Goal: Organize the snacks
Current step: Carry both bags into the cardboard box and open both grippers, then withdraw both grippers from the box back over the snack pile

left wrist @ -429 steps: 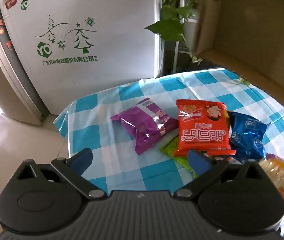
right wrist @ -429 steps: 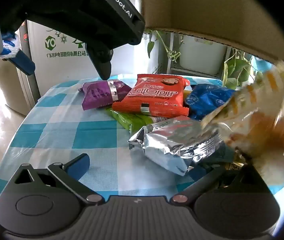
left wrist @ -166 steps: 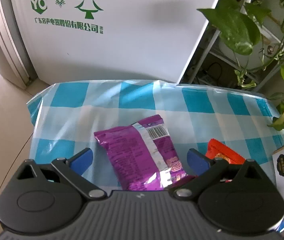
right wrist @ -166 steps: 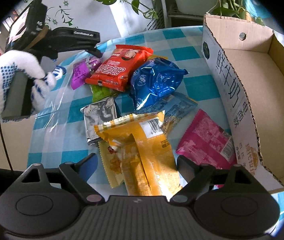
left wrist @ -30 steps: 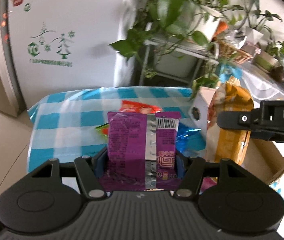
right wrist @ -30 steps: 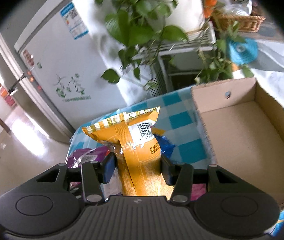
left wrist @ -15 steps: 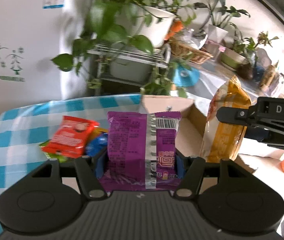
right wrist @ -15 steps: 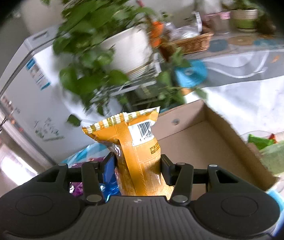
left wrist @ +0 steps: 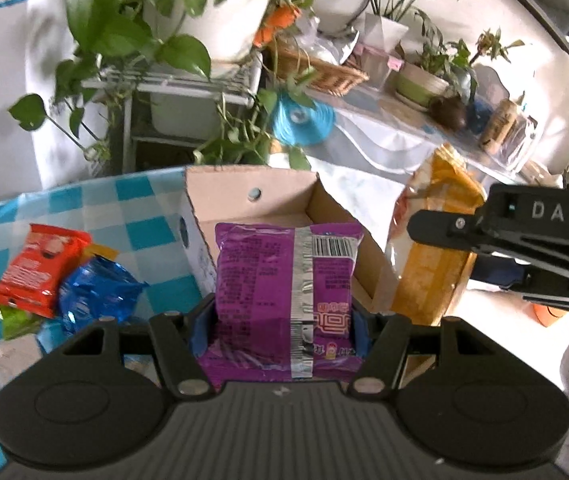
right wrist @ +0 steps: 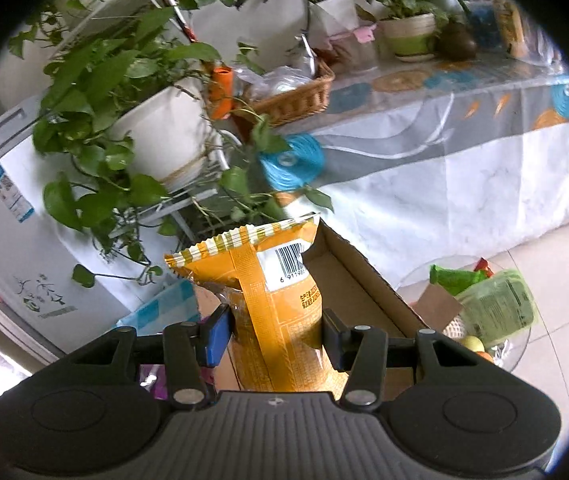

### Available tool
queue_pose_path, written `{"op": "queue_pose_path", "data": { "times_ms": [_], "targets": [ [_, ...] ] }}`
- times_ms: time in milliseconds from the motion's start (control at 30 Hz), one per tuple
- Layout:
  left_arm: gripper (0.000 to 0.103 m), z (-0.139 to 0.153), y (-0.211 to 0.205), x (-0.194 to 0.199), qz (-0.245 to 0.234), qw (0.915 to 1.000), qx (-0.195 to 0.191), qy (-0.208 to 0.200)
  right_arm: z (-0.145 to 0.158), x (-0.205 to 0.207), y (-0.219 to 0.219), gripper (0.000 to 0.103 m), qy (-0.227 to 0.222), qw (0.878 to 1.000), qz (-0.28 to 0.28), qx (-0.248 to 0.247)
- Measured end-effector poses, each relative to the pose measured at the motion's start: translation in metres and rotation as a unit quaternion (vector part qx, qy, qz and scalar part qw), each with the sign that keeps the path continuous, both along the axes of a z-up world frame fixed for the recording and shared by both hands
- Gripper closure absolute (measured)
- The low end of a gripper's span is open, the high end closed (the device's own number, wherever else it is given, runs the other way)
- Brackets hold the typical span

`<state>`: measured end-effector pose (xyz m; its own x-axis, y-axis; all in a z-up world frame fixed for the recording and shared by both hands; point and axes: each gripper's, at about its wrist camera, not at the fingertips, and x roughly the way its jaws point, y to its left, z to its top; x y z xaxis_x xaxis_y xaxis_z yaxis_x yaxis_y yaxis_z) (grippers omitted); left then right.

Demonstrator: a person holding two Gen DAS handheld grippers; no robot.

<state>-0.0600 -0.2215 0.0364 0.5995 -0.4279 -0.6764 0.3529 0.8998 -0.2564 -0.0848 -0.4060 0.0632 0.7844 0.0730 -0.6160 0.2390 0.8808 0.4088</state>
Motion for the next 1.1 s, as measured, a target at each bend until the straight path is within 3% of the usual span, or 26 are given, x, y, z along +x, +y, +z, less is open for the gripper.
{"op": "queue_pose_path", "data": {
  "times_ms": [267,333,500,700,1100],
  "targets": [
    [0.037,-0.006,-0.016,0.006,-0.008,0.9998,0.017,0.006,-0.007,0.005,-0.006,0.048,0.016,1.0,-0.013,0.01],
    [0.027,-0.004,-0.018,0.003,-0.008,0.9996,0.028,-0.001,-0.008,0.005,-0.007,0.046,0.018,1.0,-0.016,0.015],
    [0.017,0.002,-0.019,-0.004,-0.005,0.9981,0.059,-0.018,-0.006,0.001,-0.01,0.035,0.008,0.999,-0.022,0.029],
    [0.016,0.005,-0.01,-0.007,0.003,0.9968,0.078,-0.017,-0.006,0.001,-0.009,0.03,0.003,0.999,-0.019,0.037],
    [0.015,0.003,0.037,-0.007,0.032,0.9963,0.08,-0.003,-0.001,0.005,0.014,0.023,-0.015,0.999,0.039,0.02]
  ]
}}
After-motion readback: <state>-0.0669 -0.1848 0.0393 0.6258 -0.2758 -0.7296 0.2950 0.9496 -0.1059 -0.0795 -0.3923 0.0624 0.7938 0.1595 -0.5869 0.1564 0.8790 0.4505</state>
